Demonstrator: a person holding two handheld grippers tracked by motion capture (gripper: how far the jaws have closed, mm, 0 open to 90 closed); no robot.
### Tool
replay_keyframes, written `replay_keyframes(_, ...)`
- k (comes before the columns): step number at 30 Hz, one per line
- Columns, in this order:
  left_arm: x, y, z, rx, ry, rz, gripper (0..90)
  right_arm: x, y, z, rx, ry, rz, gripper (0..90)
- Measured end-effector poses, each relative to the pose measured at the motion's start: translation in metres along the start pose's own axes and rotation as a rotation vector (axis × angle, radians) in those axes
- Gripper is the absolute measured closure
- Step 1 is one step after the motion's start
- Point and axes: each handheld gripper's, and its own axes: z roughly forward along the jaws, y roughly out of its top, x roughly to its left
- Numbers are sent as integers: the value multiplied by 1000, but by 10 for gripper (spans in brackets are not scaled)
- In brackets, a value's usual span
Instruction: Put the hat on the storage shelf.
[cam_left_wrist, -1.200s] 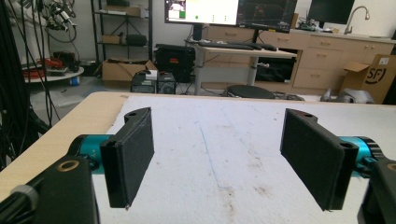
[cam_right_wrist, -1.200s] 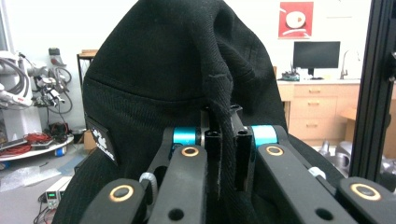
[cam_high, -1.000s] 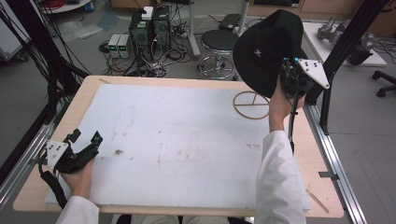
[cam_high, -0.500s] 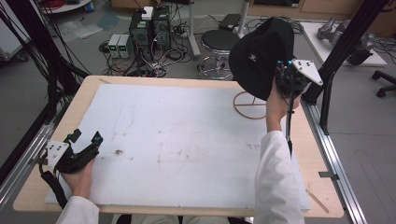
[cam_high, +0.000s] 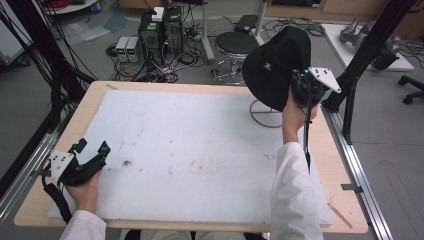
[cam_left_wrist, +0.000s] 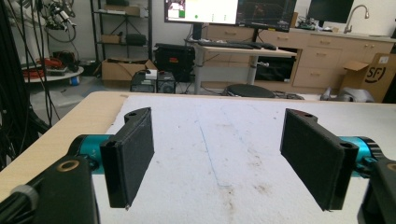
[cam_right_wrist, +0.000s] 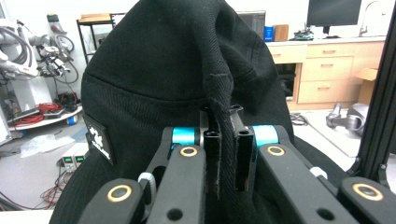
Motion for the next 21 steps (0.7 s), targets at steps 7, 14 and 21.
replay_keyframes(7,-1,0,0,1,-2,4,260,-2,-3,4,36,10,-6,852)
replay_keyframes(14,0,0,0,0,0,1,260,-1,-6,6,50,3,-2,851)
replay_keyframes(21,0,0,0,-1,0,2,260,0,-9,5,46,-5,3,852)
